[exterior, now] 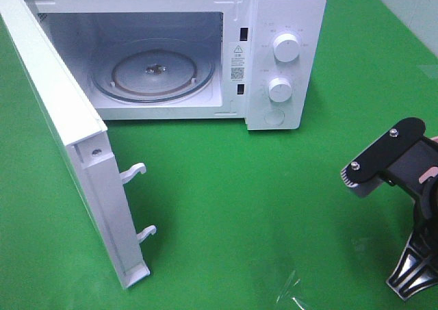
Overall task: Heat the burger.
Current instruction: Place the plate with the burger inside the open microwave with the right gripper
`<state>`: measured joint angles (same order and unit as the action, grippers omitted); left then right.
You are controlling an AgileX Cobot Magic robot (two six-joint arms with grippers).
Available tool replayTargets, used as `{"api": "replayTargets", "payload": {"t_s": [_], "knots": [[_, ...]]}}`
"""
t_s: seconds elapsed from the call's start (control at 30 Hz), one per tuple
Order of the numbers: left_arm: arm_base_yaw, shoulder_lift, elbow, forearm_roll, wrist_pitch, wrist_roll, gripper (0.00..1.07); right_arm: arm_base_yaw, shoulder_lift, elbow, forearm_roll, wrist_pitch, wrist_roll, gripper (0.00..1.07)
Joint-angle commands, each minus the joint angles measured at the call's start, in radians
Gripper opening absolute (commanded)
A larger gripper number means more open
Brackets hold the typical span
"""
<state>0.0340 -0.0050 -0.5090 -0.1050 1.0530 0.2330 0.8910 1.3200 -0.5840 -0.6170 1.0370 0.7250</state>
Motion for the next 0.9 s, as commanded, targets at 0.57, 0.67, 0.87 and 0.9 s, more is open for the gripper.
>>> {"api": "replayTargets", "payload": {"t_s": [0.57, 0.67, 0.87, 0.9], "knots": [[0.003, -0.020, 0.003, -0.005, -0.006, -0.005, 1.00, 0.138, -0.015, 0.006, -0.080, 0.069, -0.060, 0.02], [0.003, -0.020, 0.003, -0.005, -0.006, -0.005, 1.00, 0.138, -0.015, 0.006, -0.088, 0.062, -0.067, 0.02], [0.003, -0.020, 0.003, -0.005, -0.006, -0.005, 1.00, 0.138, -0.015, 0.006, -0.119, 0.022, -0.085, 0.02], [0.003, -0.020, 0.003, -0.005, -0.006, -0.005, 1.00, 0.138, -0.015, 0.006, -0.119, 0.010, -0.103, 0.02]]}}
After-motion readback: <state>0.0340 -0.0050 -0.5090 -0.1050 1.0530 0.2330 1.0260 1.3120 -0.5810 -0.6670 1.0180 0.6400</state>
